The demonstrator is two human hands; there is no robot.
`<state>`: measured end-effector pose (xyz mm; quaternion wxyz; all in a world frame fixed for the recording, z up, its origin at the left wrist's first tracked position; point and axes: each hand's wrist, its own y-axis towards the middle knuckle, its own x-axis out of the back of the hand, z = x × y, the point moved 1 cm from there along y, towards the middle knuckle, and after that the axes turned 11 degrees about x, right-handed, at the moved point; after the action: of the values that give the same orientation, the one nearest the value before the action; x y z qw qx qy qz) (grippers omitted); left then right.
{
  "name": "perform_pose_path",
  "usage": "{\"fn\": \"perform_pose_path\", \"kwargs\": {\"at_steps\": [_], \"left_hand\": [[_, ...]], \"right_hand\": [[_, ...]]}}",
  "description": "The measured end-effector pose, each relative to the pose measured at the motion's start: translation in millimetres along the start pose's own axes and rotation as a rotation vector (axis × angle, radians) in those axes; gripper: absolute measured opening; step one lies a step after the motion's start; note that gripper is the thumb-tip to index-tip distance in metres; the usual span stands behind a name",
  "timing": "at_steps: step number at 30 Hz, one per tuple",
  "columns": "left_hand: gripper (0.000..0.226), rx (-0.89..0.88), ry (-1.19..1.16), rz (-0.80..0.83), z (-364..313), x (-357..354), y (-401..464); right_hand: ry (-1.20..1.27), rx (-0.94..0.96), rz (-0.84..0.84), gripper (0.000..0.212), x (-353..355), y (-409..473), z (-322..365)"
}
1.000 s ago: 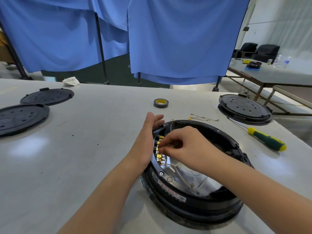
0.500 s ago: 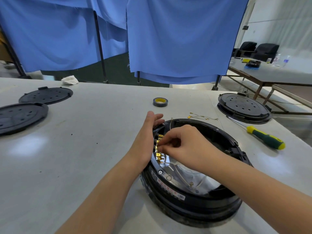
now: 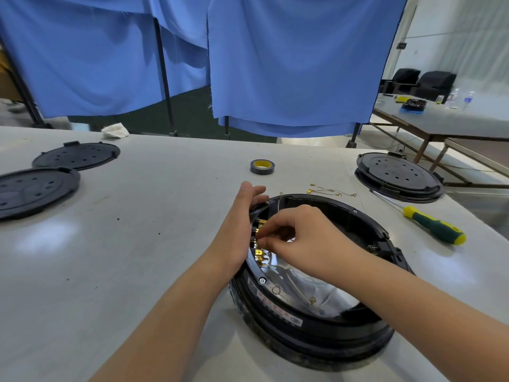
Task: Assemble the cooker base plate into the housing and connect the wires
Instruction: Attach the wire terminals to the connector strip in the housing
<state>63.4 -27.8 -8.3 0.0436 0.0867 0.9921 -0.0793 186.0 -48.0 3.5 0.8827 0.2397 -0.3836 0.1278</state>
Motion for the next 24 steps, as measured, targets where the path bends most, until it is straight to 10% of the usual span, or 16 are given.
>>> {"fn": "perform_pose_path", "kwargs": {"at_steps": [24], "left_hand": [[0.042,-0.016,-0.037,-0.042,0.2,-1.3,1.4]], "right_hand": [[-0.055,0.036,-0.003,0.007,-2.2,1.6,2.7]]}}
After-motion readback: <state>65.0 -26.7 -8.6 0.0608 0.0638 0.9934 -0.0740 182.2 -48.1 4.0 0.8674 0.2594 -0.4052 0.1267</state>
